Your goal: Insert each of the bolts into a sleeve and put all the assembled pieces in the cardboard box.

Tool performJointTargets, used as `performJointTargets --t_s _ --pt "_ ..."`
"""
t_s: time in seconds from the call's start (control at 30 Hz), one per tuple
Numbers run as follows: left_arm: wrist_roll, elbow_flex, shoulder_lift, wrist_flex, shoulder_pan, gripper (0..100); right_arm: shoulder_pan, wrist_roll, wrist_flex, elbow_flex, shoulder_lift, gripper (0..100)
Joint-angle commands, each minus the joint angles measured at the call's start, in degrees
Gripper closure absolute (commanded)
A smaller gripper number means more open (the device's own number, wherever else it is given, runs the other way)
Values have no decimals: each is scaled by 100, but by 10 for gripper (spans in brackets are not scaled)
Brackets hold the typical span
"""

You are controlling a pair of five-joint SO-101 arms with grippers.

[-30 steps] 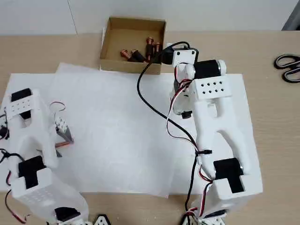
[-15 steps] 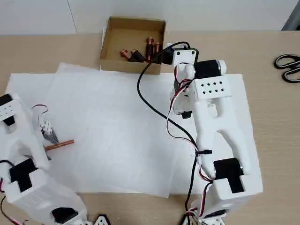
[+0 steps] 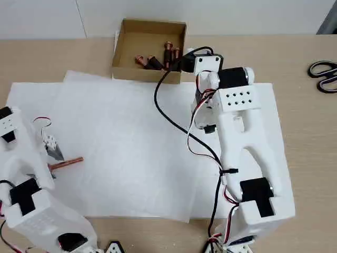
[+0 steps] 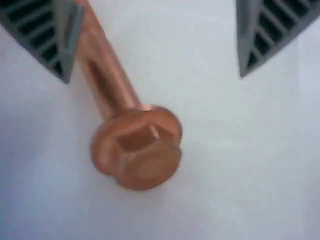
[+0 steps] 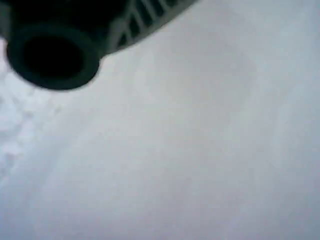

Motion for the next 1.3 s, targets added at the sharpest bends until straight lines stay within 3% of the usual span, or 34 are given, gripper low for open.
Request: performJointTargets --t_s 0.0,0.23,0.53,0.8,1.0,1.27 --pt "44 -145 -26 -202 -26 797 31 44 4 -18 -330 995" --pt "53 321 -26 -905 -26 797 31 44 4 -18 -330 995" --pt "53 374 18 -967 -26 800 31 44 4 -18 -330 995" --pt "53 312 1002 -1213 -26 918 31 44 -4 -18 -330 995" --pt "35 -207 1108 -765 -26 920 31 44 -4 -18 -330 995" --pt "18 -1587 1108 457 167 920 31 44 -4 -18 -330 995"
